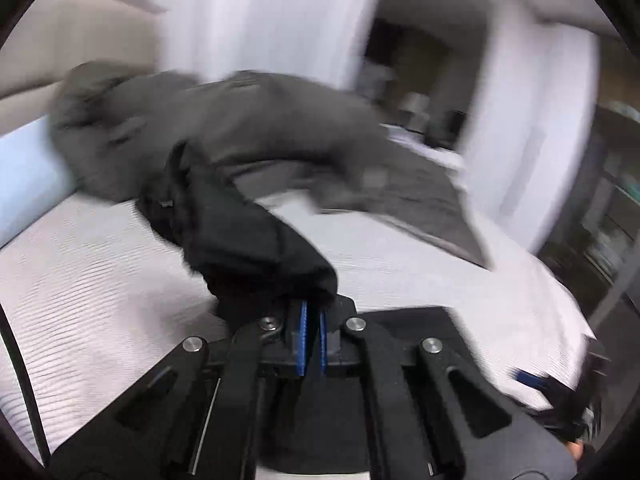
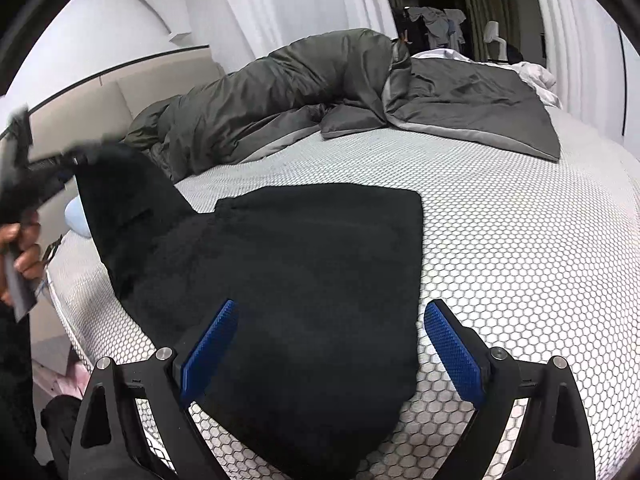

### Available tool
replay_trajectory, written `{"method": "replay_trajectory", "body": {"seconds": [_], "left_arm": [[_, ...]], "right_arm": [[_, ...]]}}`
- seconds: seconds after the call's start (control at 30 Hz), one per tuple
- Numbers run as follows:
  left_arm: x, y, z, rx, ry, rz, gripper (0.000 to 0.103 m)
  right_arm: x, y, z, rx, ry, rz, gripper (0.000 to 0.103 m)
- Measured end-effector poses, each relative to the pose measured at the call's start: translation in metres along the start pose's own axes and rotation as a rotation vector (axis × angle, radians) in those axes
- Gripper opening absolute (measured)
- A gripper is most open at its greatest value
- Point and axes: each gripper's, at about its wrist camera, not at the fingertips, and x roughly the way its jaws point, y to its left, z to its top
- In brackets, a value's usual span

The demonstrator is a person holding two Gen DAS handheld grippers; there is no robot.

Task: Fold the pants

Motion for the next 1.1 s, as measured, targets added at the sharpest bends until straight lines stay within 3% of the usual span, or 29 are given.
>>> {"method": "replay_trajectory", "body": {"seconds": [0.07,0.1,0.13,0.2,0.33,0.43,0.5,0.57,0.6,0.67,0.77,0.87,0.93,1.07,1.1], "left_arm": [[0.015,-0.054,-0.01,0.06,0.053,-0.127,0.003],[0.03,-0.084,-0.023,0.099,0.113,-0.193,0.011],[0.044,-0.107,-0.036,0.132,0.172,-0.255,0.039],[0.069,-0.143,-0.07,0.205,0.295,-0.382,0.085],[0.073,-0.149,-0.109,0.288,0.323,-0.427,0.085],[0.063,-0.114,-0.1,0.237,0.277,-0.422,0.088],[0.047,-0.073,-0.096,0.183,0.221,-0.351,0.09],[0.057,-0.046,-0.089,0.127,0.19,-0.276,0.09],[0.065,-0.028,-0.089,0.092,0.183,-0.221,0.09],[0.081,0.001,-0.095,0.032,0.203,-0.133,0.09],[0.101,0.025,-0.102,-0.025,0.267,-0.075,0.09],[0.111,0.035,-0.109,-0.034,0.296,-0.045,0.09],[0.11,0.037,-0.109,-0.013,0.29,-0.038,0.09],[0.106,0.033,-0.108,0.0,0.277,-0.058,0.09],[0.104,0.033,-0.109,0.002,0.276,-0.06,0.09]], "right_arm": [[-0.004,-0.008,0.0,0.02,-0.007,-0.014,0.096],[-0.005,-0.013,-0.001,0.029,-0.01,-0.023,0.096],[-0.008,-0.021,-0.001,0.043,-0.016,-0.04,0.096],[-0.013,-0.036,-0.002,0.067,-0.02,-0.084,0.096],[-0.021,-0.073,-0.005,0.173,-0.011,-0.154,0.096],[-0.027,-0.086,-0.007,0.245,-0.019,-0.113,0.096],[-0.026,-0.082,-0.006,0.253,-0.024,-0.066,0.096],[-0.021,-0.07,-0.003,0.243,-0.017,0.012,0.094],[-0.017,-0.061,-0.002,0.234,-0.007,0.068,0.088],[-0.007,-0.045,0.002,0.225,0.018,0.175,0.083],[0.016,-0.025,0.008,0.22,0.077,0.257,0.081],[0.037,-0.017,0.013,0.253,0.121,0.218,0.067],[0.044,-0.01,0.016,0.238,0.138,0.237,0.059],[0.061,0.005,0.018,0.182,0.197,0.215,0.056],[0.07,0.005,0.017,0.183,0.231,0.195,0.047]]}}
